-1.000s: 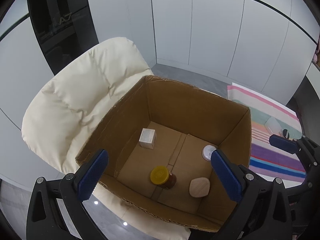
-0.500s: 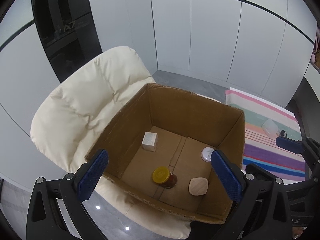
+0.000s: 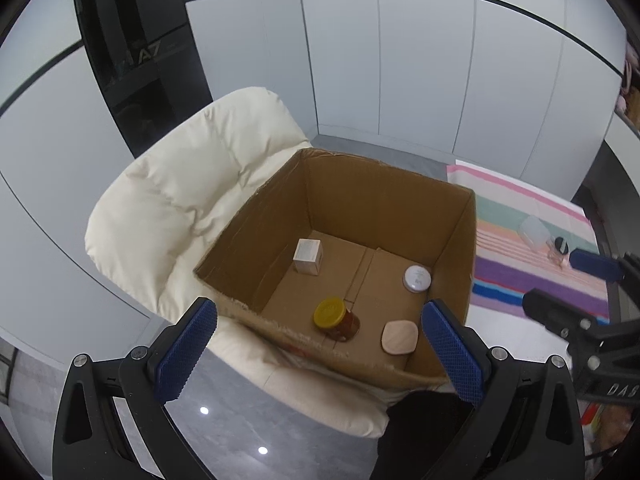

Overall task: Organize objects
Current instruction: 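Move both open tools back to the remaining objects on the tablecloth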

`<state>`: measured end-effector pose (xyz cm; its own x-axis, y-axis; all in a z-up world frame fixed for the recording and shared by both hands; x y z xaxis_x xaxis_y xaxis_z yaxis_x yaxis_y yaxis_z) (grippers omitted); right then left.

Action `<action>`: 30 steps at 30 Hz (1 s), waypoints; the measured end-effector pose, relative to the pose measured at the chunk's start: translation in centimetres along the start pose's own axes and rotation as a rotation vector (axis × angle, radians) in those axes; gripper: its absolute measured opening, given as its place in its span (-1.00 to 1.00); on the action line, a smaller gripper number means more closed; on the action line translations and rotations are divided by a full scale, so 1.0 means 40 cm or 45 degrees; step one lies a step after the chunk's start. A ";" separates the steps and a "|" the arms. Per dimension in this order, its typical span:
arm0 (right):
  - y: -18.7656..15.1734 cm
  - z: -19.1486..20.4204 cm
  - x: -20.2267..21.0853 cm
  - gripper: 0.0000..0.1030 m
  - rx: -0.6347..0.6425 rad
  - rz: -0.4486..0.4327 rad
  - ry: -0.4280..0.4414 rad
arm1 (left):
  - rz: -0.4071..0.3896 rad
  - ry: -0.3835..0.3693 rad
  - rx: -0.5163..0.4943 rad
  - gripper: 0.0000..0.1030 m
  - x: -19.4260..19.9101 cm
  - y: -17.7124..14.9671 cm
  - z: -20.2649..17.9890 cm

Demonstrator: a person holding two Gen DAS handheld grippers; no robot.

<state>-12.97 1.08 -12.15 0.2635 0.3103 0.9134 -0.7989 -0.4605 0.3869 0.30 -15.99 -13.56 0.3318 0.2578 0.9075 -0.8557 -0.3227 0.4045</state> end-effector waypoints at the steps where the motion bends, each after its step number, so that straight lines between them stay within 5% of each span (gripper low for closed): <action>1: -0.009 0.000 0.007 0.80 -0.004 0.000 -0.002 | 0.001 0.010 -0.005 1.00 0.006 -0.013 -0.004; 12: -0.151 -0.009 0.066 0.80 -0.055 -0.008 -0.001 | 0.050 -0.010 0.002 1.00 0.028 -0.152 -0.015; 30: -0.209 -0.107 0.059 0.80 -0.177 -0.014 -0.002 | 0.051 -0.054 -0.023 1.00 -0.031 -0.139 -0.065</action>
Point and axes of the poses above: each gripper's, at about its wrist camera, not at the fingertips, and x roughly against the way its jaws point, z to its left, y to its top, the point moved 4 cm from there along -x, roughly the way its jaws point, and after that the axes turned 14 degrees about z, right-handed, at the moved point
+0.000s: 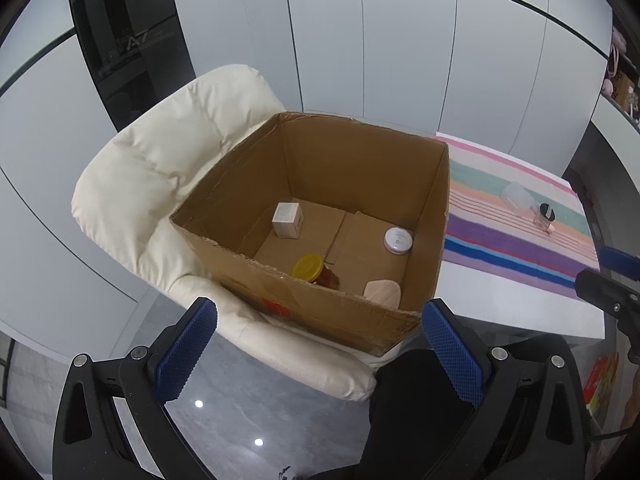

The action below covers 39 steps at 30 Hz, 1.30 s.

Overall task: Organize objects
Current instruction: 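Move both open tools back to the remaining objects on the tablecloth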

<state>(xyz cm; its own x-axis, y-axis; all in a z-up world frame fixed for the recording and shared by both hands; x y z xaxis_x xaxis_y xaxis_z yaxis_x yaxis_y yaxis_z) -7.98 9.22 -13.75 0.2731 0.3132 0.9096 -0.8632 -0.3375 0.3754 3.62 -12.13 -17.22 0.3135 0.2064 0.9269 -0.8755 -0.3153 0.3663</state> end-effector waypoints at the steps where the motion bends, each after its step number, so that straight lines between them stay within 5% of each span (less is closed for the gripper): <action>1: -0.002 -0.011 0.003 0.80 -0.011 -0.002 -0.004 | 0.002 -0.010 -0.001 1.00 -0.001 0.004 -0.005; 29: -0.164 -0.459 0.116 0.80 -0.509 -0.047 -0.214 | 0.008 -0.288 -0.369 1.00 -0.003 0.093 -0.483; 39: -0.164 -0.566 0.067 0.80 -0.544 -0.036 -0.185 | 0.035 -0.268 -0.413 1.00 -0.042 0.133 -0.588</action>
Point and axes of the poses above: each gripper's, at about its wrist camera, not at the fingertips, and x roughly against the way its jaws point, z to its left, y to its top, the point moved 4 cm from there along -x, roughly the way its jaws point, and after that the axes turned 14 degrees about z, right-handed, at the moved point
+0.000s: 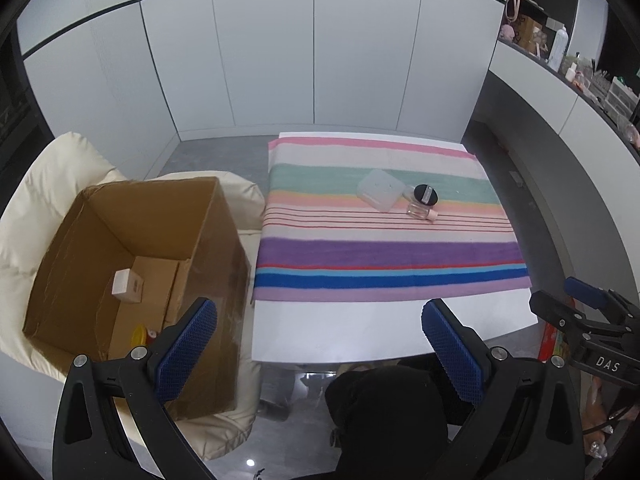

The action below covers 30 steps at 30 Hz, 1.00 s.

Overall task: Organize objects
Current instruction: 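Move both open tools back to the remaining objects on the tablecloth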

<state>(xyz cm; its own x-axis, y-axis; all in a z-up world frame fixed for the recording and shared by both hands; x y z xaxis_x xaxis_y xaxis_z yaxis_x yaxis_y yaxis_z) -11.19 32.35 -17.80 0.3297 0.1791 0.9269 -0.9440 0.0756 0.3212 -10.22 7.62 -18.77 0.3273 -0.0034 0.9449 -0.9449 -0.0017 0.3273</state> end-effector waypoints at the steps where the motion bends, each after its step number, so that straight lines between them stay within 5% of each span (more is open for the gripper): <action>1: 0.007 -0.010 -0.011 0.80 -0.007 0.004 0.000 | 0.006 0.005 -0.005 1.00 -0.012 0.012 -0.009; 10: 0.123 -0.119 -0.131 0.80 -0.070 0.016 0.027 | 0.011 0.037 -0.079 1.00 -0.164 0.156 -0.112; 15: 0.240 -0.165 -0.233 0.80 -0.019 0.005 0.014 | 0.138 0.097 -0.153 1.00 -0.327 0.267 -0.178; 22: 0.391 -0.228 -0.421 0.79 -0.001 0.004 -0.094 | 0.131 0.104 -0.091 1.00 -0.531 0.417 -0.211; 30: 0.493 -0.236 -0.560 0.78 0.110 0.029 -0.034 | 0.170 0.073 -0.107 0.99 -0.696 0.499 -0.210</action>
Point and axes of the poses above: each gripper's, at about its wrist camera, not at the fingertips, and x roughly against the way its jaws point, z to its left, y to its top, the point moved 4 cm from there along -x, roughly the way its jaws point, and after that the axes turned 14 degrees about z, right-handed, at the moved point
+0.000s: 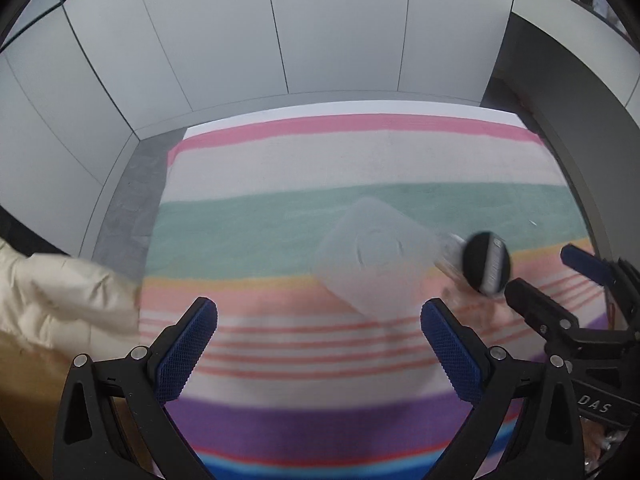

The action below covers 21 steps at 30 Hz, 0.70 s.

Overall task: Organize objects
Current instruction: 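Move both open tools back to the remaining objects on the tablecloth, then grasp the clear square lid with the left tool while the right tool grasps the black compact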

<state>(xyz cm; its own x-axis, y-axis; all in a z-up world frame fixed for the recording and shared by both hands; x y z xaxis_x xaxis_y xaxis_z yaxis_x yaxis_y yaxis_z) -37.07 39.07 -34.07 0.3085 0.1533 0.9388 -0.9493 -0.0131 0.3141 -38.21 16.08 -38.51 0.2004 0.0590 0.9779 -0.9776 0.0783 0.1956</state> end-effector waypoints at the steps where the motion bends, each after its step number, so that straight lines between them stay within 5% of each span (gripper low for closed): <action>1: 0.013 0.002 -0.010 0.78 0.014 0.003 -0.001 | 0.008 -0.012 0.004 0.99 -0.016 0.015 0.007; 7: 0.050 0.025 -0.057 0.77 0.138 0.013 -0.076 | -0.012 -0.088 0.026 0.99 -0.035 0.053 0.045; 10: 0.050 0.036 -0.079 0.55 0.176 0.020 -0.095 | -0.017 -0.129 0.020 1.00 -0.042 0.060 0.053; 12: 0.048 0.034 -0.099 0.02 0.194 0.038 -0.120 | 0.002 -0.161 0.006 1.00 -0.056 0.056 0.048; 14: 0.043 0.021 -0.112 -0.55 0.152 0.062 -0.024 | 0.015 -0.146 0.018 1.00 -0.075 0.046 0.042; 15: 0.039 0.015 -0.111 -0.67 0.130 0.063 0.026 | 0.030 -0.153 0.009 0.99 -0.085 0.043 0.036; 21: 0.013 -0.021 -0.095 -0.73 0.073 0.044 0.053 | -0.011 -0.173 -0.058 0.99 -0.079 0.050 -0.018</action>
<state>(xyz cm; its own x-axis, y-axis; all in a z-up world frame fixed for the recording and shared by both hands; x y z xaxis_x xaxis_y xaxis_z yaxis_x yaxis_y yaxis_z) -38.80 39.32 -37.60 0.2719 0.1930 0.9428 -0.9538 -0.0758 0.2906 -40.75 16.77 -41.25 0.1953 -0.0771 0.9777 -0.9712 0.1238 0.2037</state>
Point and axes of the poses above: each gripper's, at about its wrist camera, not at the fingertips, and x roughly against the way its jaws point, z to its left, y to its top, the point moved 4 cm from there along -x, roughly the way its jaws point, and after that the axes turned 14 degrees about z, right-handed, at the moved point
